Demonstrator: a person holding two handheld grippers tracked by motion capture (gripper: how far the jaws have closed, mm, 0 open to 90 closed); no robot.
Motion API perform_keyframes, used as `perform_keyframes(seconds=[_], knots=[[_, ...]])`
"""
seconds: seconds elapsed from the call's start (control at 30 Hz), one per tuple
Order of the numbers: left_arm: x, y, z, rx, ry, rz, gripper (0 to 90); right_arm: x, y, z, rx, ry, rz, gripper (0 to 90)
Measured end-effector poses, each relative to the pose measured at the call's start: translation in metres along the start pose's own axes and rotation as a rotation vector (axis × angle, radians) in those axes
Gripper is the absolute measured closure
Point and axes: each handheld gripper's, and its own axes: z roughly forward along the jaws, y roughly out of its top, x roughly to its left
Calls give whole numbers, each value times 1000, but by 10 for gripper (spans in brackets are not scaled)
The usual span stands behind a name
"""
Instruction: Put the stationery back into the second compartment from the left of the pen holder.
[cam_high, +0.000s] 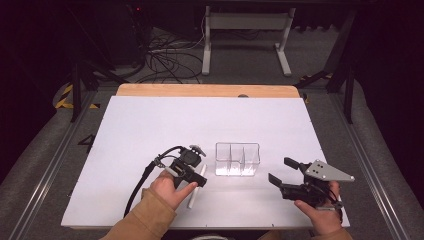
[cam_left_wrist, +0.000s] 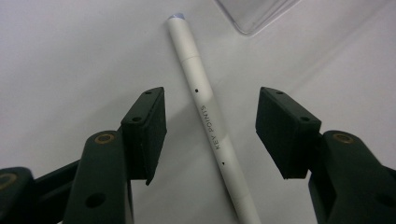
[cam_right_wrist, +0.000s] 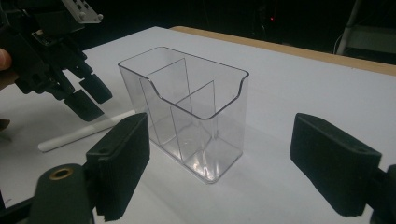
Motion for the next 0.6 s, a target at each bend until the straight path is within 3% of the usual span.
perform_keyframes(seconds=[0.1, 0.37, 0.6], knots=[[-1, 1, 3, 10, -8, -24, 461, 0, 0, 0, 0, -1, 0, 204], [-2, 4, 12, 57, -32, -27, 510, 0, -1, 1, 5, 6, -2, 204], [0, 7, 16, 82, -58, -57, 572, 0, -2, 2, 7, 8, -5, 204]])
